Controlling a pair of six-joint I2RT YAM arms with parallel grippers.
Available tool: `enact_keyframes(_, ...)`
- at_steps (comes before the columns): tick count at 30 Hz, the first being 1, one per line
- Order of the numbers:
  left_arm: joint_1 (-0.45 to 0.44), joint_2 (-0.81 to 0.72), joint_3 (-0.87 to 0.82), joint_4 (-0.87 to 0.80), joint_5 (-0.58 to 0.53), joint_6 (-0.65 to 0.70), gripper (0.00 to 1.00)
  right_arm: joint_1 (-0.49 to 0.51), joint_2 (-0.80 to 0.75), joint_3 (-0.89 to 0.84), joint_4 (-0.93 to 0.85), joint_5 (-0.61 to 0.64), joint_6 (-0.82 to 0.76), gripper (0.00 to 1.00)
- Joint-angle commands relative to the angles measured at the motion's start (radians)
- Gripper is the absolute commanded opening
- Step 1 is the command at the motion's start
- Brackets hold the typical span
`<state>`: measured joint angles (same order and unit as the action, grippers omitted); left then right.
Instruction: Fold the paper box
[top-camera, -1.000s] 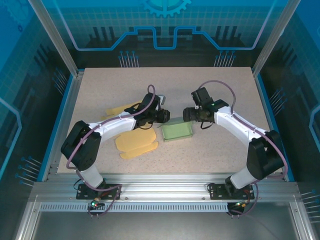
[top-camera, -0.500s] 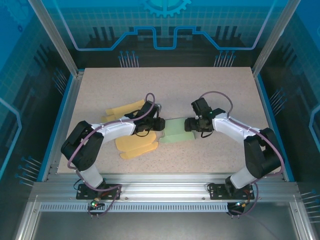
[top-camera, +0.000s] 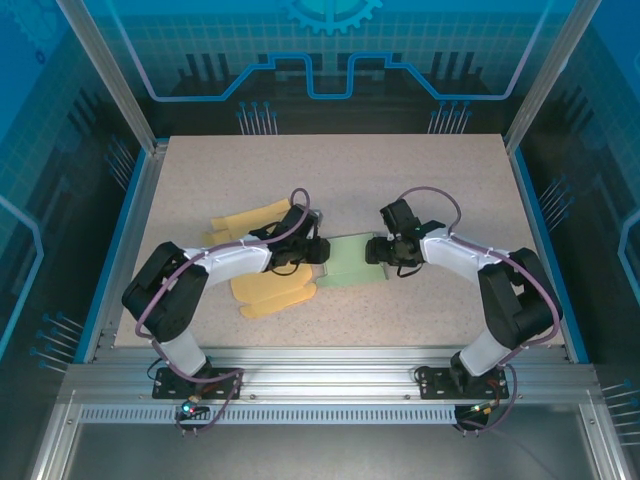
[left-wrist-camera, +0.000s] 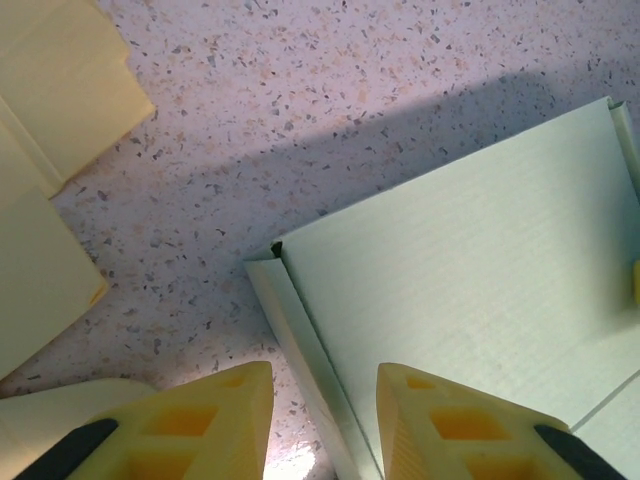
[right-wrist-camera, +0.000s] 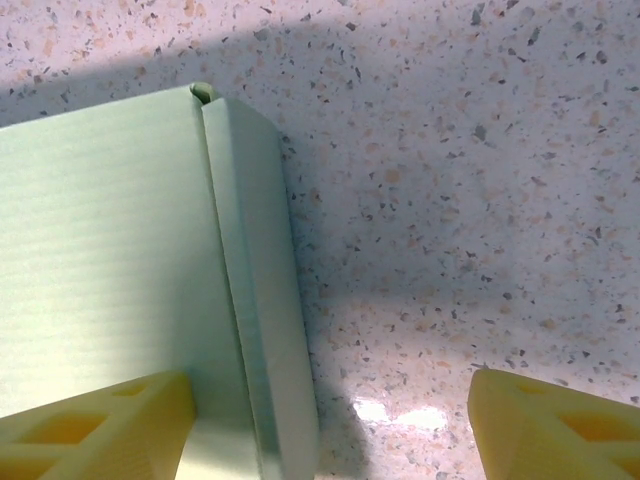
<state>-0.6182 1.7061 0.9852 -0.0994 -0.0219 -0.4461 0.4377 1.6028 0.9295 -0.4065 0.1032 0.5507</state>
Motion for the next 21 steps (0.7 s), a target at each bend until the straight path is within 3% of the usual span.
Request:
enact_keyframes(1, -0.009, 0.004, 0.009, -0.012, 0.017, -0.011, 0.32, 0.006, -0.008, 0.004, -0.054, -0.026, 0.0, 0.75)
enact_keyframes(9, 0.007, 0.047, 0.047, -0.09, -0.025, -0.036, 0.14, -0.021, -0.139, -0.009, -0.032, -0.1, 0.002, 0.81)
enact_keyframes(21, 0.083, 0.07, 0.004, -0.031, 0.107, -0.107, 0.06, -0.112, -0.109, -0.135, 0.172, -0.36, 0.091, 0.84)
